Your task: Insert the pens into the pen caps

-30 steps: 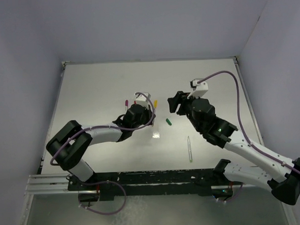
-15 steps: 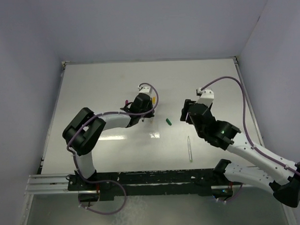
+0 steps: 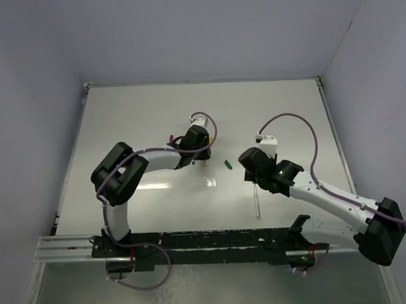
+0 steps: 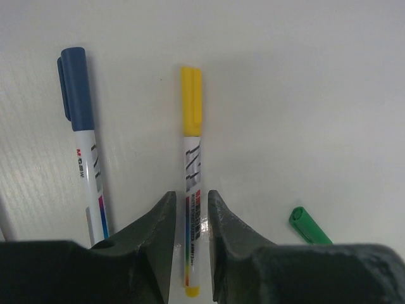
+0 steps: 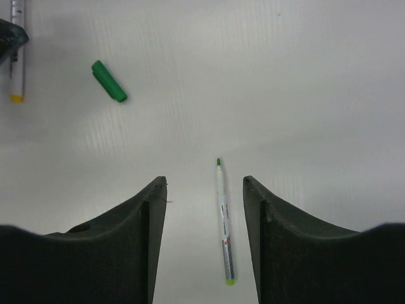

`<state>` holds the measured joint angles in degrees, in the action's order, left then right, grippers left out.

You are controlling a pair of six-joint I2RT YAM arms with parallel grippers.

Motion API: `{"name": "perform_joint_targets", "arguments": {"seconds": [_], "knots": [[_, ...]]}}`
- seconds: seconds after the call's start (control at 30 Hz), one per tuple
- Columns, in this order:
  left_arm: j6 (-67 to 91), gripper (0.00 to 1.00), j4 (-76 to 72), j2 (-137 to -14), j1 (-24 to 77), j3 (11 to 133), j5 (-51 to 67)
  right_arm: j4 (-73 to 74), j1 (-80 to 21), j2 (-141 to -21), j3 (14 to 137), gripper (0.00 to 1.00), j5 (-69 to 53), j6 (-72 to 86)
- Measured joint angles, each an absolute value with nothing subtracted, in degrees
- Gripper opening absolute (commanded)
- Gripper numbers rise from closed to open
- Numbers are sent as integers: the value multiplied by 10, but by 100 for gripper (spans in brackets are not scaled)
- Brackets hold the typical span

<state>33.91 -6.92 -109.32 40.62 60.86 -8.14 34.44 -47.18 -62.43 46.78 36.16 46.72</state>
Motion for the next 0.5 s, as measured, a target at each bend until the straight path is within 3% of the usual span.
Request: {"name": "perform_joint_targets", "arguments": {"seconds": [0.1, 0.5], "knots": [[343, 35, -67, -1098, 406, 616, -81, 357, -472, -628, 446, 46, 340, 484], [354, 39, -67, -1099, 406, 620, -82, 377, -472, -653, 380, 44, 269, 543]]}}
